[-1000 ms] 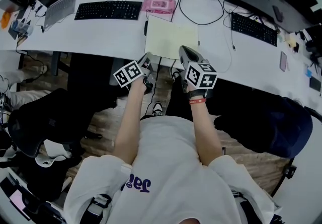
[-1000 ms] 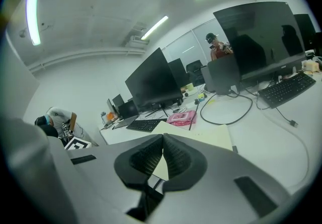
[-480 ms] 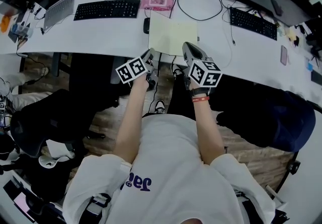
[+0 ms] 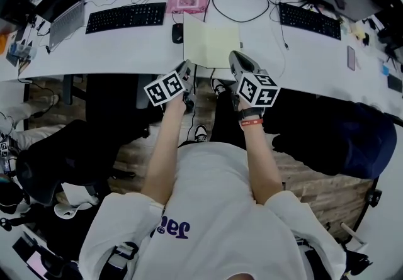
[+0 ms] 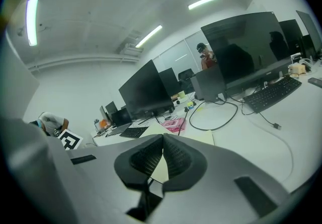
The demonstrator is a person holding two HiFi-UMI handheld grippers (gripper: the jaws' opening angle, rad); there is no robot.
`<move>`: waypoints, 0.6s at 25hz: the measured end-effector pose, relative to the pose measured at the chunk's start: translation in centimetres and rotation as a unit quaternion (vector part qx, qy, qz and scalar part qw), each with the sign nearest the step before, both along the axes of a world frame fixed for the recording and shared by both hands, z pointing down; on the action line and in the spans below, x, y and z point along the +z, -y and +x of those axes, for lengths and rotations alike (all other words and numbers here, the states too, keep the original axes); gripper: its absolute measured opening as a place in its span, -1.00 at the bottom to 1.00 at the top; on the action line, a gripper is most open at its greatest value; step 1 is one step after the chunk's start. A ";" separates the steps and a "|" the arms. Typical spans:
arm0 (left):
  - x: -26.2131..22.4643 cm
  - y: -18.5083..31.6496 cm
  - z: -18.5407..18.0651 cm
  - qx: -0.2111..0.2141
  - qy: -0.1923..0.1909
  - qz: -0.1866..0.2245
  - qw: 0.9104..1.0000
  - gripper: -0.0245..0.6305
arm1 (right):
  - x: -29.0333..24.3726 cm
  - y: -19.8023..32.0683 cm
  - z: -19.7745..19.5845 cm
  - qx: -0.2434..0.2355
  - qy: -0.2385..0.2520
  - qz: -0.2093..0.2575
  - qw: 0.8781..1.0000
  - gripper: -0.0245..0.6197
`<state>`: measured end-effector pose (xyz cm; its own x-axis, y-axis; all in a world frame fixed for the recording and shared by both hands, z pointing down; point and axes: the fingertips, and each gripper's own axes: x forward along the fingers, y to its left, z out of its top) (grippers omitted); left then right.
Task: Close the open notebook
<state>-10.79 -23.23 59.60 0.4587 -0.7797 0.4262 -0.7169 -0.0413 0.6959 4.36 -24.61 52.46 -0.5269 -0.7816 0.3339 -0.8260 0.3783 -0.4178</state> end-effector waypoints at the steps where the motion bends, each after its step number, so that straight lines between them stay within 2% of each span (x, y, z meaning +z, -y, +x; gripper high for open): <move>1: -0.1 0.0 0.1 0.002 0.004 0.002 1.000 -0.84 | 0.0 -0.1 0.1 0.000 0.001 0.000 1.000 -0.88; 10: -0.6 0.1 1.3 0.022 0.026 0.012 0.999 -0.84 | 0.4 -0.1 0.1 0.002 0.005 -0.002 1.000 -0.88; 15: -1.1 -0.1 2.2 0.038 0.051 0.021 0.998 -0.84 | 0.3 -0.2 0.2 0.003 -0.007 0.002 1.000 -0.88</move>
<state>-8.57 -23.17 58.46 0.4728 -0.7626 0.4415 -0.7773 -0.1249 0.6166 4.56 -24.38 52.76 -0.5171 -0.7858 0.3392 -0.8344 0.3745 -0.4045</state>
